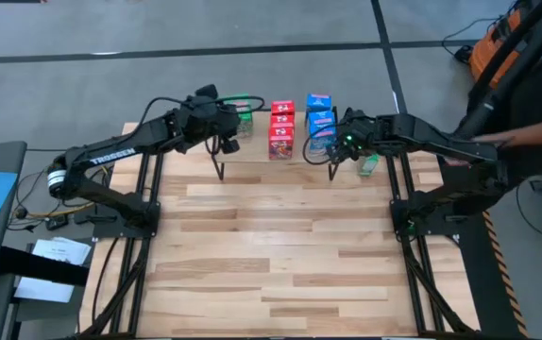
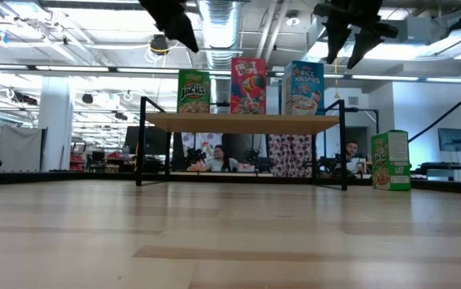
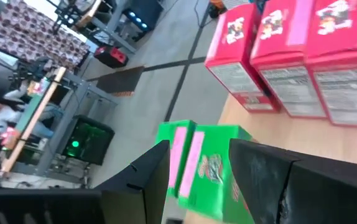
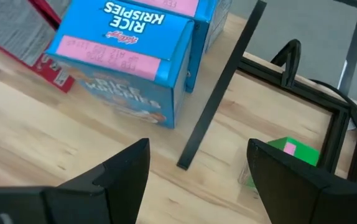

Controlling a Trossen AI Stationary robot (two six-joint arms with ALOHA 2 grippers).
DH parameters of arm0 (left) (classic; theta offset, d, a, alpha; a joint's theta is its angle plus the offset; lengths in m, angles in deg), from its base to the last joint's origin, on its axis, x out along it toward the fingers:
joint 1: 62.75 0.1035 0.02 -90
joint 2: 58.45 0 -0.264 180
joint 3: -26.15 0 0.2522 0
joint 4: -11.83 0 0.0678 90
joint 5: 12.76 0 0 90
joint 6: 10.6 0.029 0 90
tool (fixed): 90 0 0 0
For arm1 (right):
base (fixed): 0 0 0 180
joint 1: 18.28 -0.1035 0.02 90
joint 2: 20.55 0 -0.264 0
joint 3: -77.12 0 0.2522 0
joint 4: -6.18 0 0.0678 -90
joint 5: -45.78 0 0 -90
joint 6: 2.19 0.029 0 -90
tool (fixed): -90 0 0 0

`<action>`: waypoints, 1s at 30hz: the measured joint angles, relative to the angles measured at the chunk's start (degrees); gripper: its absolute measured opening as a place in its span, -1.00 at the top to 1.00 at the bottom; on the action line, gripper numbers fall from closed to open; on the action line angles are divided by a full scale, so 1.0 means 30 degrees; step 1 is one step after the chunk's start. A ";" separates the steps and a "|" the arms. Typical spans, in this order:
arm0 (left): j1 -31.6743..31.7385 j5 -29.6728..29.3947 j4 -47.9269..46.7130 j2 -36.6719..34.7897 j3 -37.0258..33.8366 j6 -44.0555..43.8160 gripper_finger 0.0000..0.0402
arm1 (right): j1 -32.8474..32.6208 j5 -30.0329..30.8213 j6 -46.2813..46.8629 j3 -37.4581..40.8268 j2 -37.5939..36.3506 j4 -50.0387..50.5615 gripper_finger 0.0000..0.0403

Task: Stack cereal on shelf
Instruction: Adjust the green cereal box on the shelf

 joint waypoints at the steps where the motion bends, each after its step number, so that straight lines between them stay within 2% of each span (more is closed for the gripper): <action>1: -0.0114 0.0022 -0.0319 -0.0240 0.0000 -0.0167 0.23 | -0.0109 0.0009 0.0014 0.0000 -0.0175 0.0127 -0.44; 4: -0.0452 0.0056 -0.1060 -0.0822 0.0000 -0.0677 0.23 | -0.0403 0.0304 0.0593 0.0000 -0.0628 0.1105 -0.44; 9: -0.0960 0.0063 -0.2126 -0.1684 0.0000 -0.1547 0.23 | -0.1149 0.2404 0.3269 0.1017 -0.1790 0.3332 -0.44; 21: -0.1420 -0.0031 -0.4036 -0.3058 0.0000 -0.2650 0.23 | -0.1570 0.2336 0.9698 0.7060 -0.7014 0.2996 -0.44; 30: -0.1428 0.0116 -0.5846 -0.3291 0.0000 -0.3722 0.23 | -0.1388 0.1719 1.0696 0.8408 -0.8371 0.2733 -0.44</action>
